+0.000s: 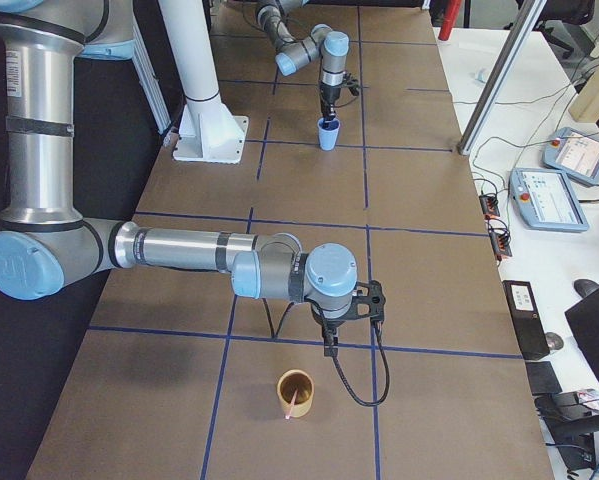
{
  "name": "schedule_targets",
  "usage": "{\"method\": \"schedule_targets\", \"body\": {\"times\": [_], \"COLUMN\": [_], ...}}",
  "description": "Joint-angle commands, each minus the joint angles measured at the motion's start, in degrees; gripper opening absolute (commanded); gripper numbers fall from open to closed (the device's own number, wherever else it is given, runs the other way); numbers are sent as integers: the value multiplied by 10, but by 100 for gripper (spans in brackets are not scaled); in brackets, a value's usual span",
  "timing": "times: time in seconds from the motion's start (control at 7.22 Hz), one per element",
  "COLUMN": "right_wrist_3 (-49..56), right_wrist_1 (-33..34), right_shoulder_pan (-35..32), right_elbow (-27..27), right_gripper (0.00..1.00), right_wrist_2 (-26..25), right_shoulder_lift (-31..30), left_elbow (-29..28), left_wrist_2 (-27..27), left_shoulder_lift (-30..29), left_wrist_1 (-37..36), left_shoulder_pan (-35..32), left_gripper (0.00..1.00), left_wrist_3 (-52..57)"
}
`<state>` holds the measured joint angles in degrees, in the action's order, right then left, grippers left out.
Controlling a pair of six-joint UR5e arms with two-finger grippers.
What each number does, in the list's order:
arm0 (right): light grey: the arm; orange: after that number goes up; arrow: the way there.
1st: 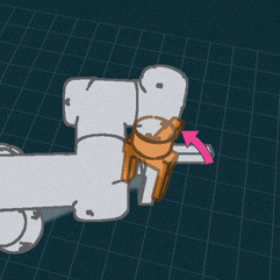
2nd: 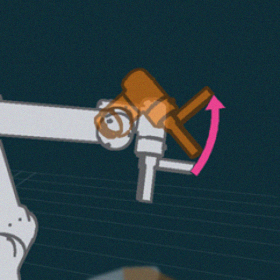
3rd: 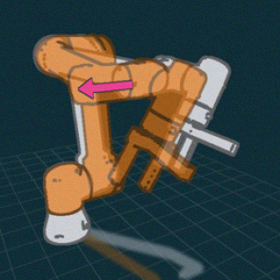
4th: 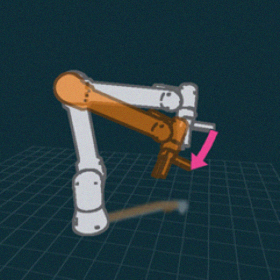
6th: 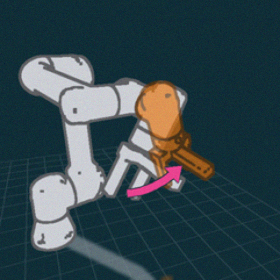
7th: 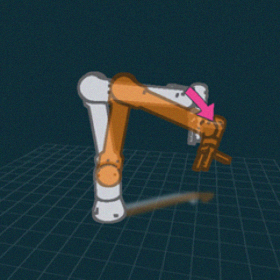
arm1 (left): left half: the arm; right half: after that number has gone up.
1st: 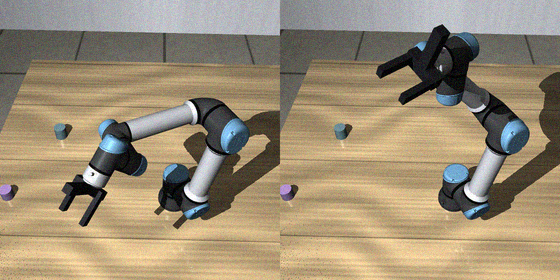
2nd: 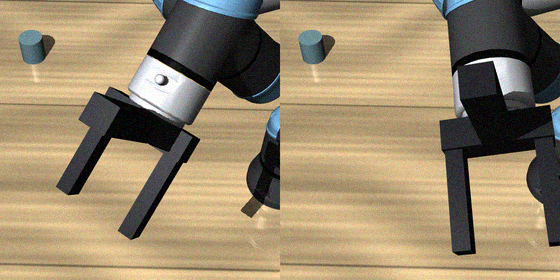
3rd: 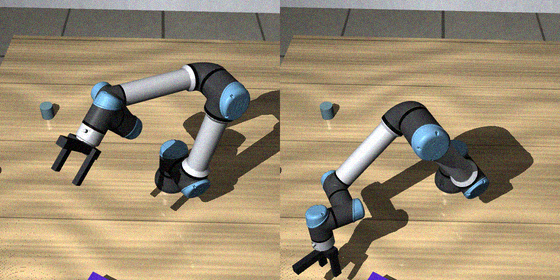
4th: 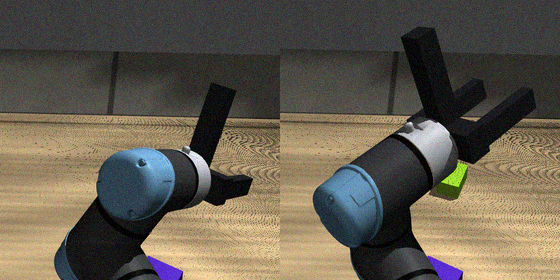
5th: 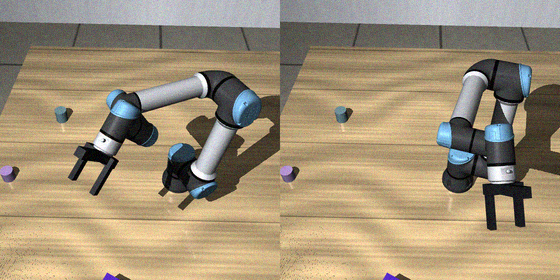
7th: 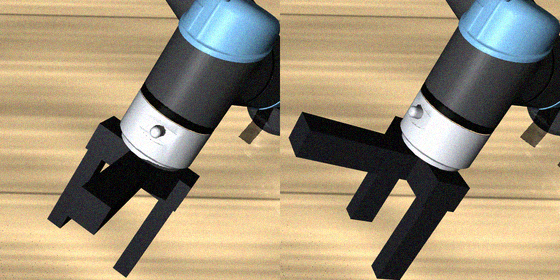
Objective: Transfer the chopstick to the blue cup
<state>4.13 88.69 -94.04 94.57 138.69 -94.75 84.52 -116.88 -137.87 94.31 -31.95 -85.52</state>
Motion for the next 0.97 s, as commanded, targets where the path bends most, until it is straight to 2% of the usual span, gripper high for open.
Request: {"method": "schedule_targets", "body": {"times": [0.0,0.42,0.55,0.83], "right_wrist_3": [0,0,2,2], "right_wrist_1": [0,0,0,0], "right_shoulder_pan": [0,0,1,0], "right_elbow": [0,0,0,1], "right_gripper": [100,100,100,100], "right_wrist_2": [0,-1,-1,-2], "right_shoulder_lift": [0,1,1,0], "left_elbow": [11,30,66,203], "left_wrist_2": [1,1,-4,-4], "left_shoulder_lift": [5,6,18,98], "left_wrist_1": [-1,-3,-8,-27], "left_shoulder_pan": [0,-3,-11,-33], "left_gripper": [100,100,100,100], "left_wrist_3": [-3,-4,-4,-2]}}
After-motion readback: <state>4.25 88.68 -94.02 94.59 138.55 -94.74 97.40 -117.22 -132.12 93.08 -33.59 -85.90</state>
